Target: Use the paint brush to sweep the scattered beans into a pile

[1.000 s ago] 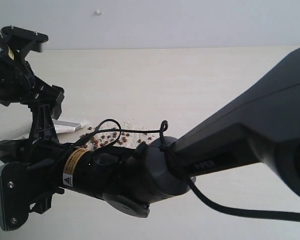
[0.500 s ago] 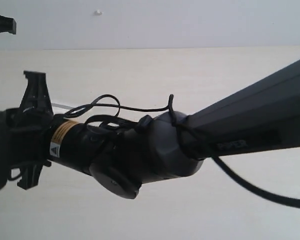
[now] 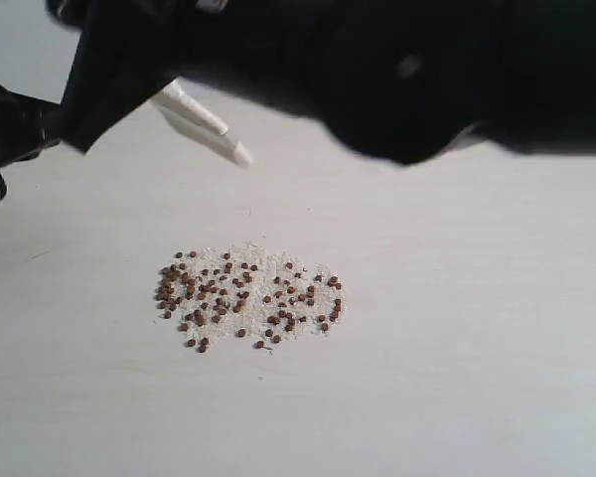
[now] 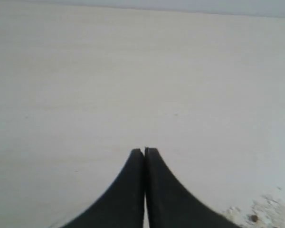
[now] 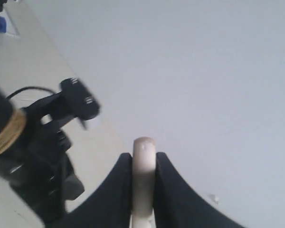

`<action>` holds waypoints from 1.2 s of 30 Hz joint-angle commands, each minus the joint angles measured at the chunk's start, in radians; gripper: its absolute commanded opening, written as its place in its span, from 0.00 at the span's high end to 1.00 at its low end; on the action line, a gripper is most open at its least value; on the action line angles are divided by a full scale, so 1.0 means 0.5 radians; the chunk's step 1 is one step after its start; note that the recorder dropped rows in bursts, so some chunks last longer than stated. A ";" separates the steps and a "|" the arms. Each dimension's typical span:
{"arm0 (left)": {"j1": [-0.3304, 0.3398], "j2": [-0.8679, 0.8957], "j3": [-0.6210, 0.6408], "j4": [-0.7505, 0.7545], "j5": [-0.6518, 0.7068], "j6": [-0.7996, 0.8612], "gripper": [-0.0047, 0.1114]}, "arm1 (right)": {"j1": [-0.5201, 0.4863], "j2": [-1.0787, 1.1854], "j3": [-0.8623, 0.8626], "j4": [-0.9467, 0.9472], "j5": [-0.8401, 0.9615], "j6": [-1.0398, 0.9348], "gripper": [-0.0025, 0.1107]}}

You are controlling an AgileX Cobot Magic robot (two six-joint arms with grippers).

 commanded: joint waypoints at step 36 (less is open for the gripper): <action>0.035 -3.001 1.551 -1.073 -0.235 1.262 0.96 | -0.393 -0.543 -0.021 0.218 0.859 0.142 0.98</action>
